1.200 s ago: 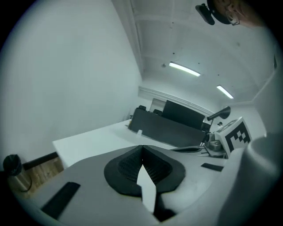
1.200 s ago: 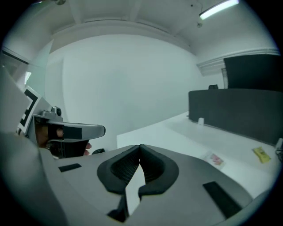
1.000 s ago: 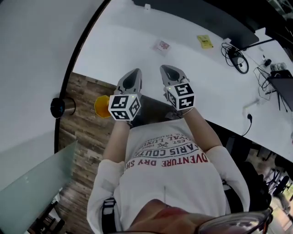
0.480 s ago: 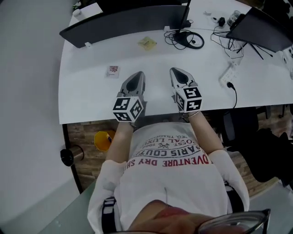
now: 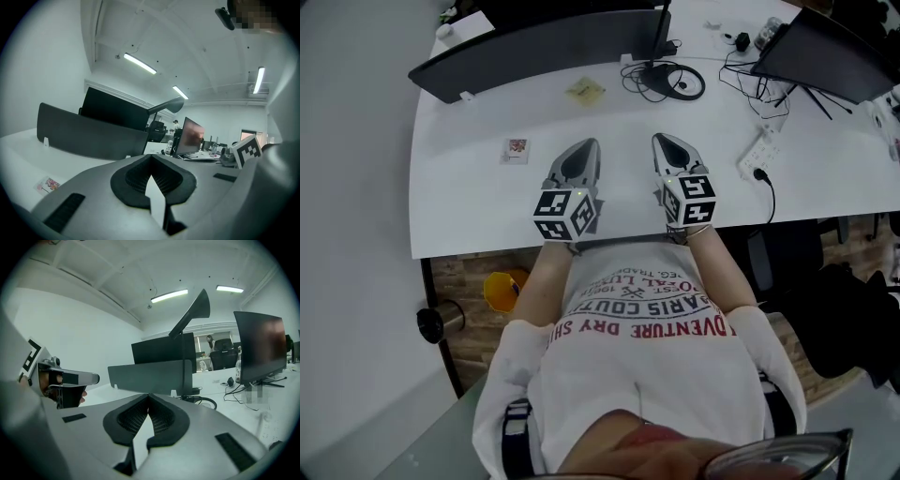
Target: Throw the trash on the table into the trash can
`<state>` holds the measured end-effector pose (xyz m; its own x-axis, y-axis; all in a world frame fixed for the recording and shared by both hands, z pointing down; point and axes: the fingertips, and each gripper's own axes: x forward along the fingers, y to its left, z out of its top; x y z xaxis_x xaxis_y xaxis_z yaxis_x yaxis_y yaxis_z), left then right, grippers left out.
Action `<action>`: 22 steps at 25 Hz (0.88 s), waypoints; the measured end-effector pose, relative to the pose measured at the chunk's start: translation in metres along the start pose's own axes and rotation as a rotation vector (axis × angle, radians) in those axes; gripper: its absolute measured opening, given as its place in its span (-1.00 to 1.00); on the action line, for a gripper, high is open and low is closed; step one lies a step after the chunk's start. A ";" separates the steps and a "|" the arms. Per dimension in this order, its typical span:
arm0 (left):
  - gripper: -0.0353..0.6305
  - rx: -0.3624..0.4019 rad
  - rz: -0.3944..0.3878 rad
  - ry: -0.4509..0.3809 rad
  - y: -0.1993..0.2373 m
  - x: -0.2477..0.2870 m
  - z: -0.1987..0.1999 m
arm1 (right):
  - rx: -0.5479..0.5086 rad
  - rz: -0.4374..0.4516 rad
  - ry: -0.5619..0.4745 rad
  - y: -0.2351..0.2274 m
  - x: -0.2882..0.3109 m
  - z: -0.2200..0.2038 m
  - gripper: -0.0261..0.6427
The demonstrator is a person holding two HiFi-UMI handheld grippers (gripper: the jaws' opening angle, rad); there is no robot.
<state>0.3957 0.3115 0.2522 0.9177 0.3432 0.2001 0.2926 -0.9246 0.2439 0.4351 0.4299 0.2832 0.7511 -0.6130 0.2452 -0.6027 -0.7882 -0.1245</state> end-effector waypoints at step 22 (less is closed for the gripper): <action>-0.82 -0.164 0.106 0.099 0.107 0.021 -0.026 | 0.018 0.109 0.210 0.038 0.120 -0.028 -0.84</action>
<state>0.4395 0.2239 0.3072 0.9077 0.2680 0.3228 0.1411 -0.9196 0.3665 0.4948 0.3281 0.3345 0.6081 -0.6716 0.4233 -0.6711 -0.7197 -0.1778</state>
